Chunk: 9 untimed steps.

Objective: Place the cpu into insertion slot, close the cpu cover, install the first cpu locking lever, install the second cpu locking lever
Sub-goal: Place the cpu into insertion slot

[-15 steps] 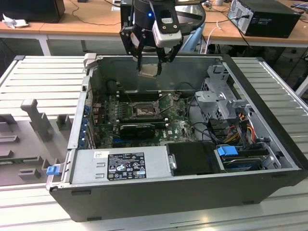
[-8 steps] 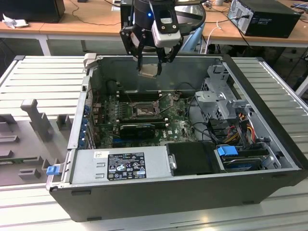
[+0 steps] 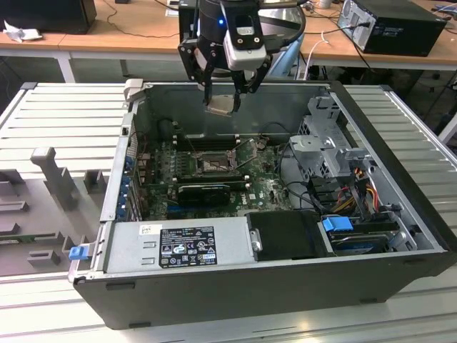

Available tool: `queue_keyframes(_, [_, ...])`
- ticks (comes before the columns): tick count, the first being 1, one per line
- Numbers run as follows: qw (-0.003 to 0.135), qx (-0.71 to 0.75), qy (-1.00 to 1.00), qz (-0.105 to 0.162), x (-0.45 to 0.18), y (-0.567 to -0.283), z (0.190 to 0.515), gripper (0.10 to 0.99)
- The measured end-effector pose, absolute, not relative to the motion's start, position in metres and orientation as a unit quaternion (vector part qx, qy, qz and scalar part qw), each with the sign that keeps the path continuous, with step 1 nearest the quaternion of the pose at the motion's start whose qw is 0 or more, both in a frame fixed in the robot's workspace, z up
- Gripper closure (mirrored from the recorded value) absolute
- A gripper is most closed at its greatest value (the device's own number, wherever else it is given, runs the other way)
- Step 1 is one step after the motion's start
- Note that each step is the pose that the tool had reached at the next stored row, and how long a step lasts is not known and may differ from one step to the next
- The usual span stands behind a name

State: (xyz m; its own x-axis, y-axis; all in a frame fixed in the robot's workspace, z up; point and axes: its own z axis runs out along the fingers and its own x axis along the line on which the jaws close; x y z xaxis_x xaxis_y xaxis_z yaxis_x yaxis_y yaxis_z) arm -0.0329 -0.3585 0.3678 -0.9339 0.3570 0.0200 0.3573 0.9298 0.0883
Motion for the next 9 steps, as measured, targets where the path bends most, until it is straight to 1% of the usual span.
queue_keyframes(9, [0.0,-0.219,-0.975,-0.045,-0.0329,-0.3585,0.3674,0.557])
